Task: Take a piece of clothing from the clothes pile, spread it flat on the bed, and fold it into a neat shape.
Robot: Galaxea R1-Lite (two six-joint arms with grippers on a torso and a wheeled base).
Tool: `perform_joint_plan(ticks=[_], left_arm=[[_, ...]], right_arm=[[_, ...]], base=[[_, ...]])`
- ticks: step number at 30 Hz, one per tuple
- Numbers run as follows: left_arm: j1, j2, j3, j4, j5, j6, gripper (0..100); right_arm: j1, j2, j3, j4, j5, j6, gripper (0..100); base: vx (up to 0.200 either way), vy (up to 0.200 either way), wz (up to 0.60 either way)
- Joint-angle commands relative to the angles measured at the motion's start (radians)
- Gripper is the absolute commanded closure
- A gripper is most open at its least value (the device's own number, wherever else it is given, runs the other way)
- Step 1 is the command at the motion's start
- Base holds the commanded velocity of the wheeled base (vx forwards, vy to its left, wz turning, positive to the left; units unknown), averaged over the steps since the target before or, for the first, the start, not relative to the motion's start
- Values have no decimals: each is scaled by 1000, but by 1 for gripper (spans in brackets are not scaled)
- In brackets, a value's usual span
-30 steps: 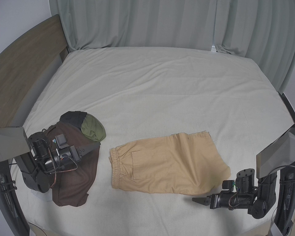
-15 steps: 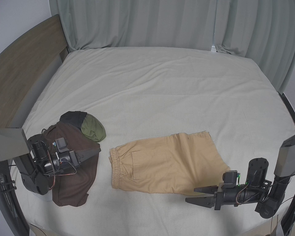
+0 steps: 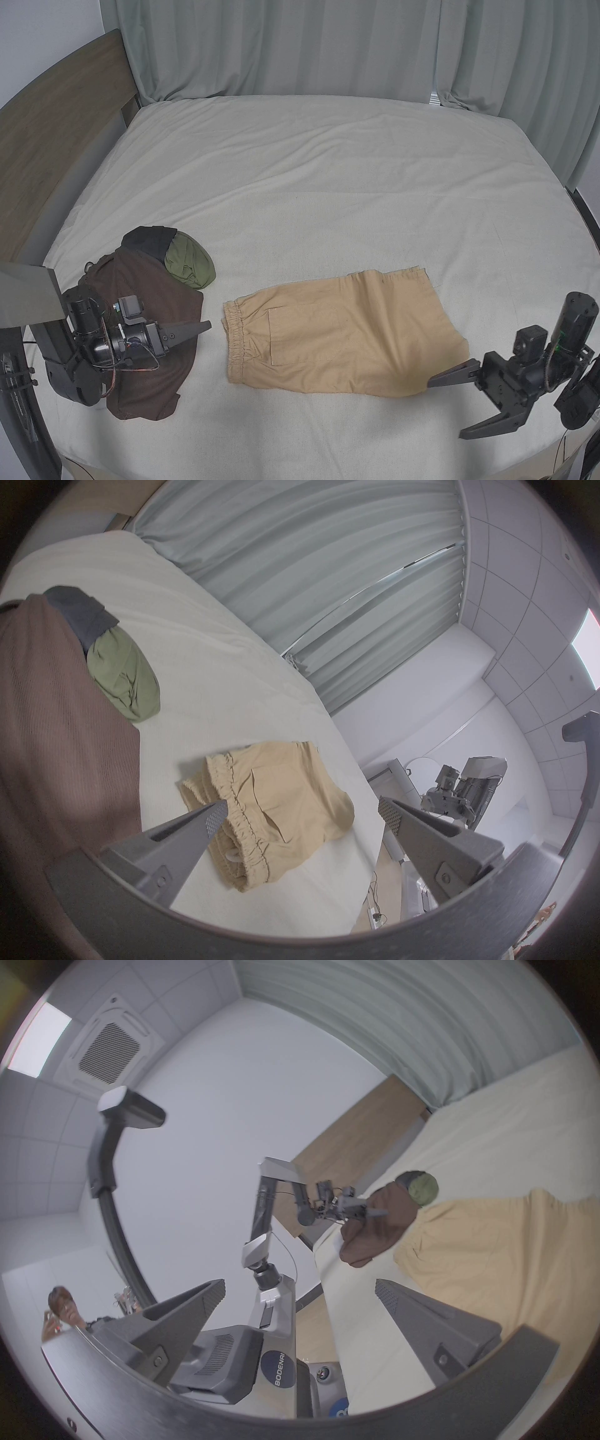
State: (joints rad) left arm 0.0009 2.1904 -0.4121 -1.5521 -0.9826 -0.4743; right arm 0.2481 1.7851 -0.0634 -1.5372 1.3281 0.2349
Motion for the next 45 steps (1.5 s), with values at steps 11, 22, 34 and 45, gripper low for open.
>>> perform_joint_plan(ticks=[11, 22, 34, 45], left_arm=[[-59, 212, -33, -2, 33, 88, 0], [-91, 292, -74, -2, 113, 155, 0], [-111, 292, -73, 0, 139, 154, 0], [-156, 308, -96, 0, 246, 148, 0]], right_arm=[[-127, -115, 24, 0, 66, -28, 0], [-122, -61, -93, 0, -104, -19, 0], [-107, -36, -116, 0, -202, -16, 0], [-107, 71, -239, 0, -509, 9, 0]], base=[[0, 0, 0], [0, 0, 0], [0, 0, 0], [0, 0, 0]])
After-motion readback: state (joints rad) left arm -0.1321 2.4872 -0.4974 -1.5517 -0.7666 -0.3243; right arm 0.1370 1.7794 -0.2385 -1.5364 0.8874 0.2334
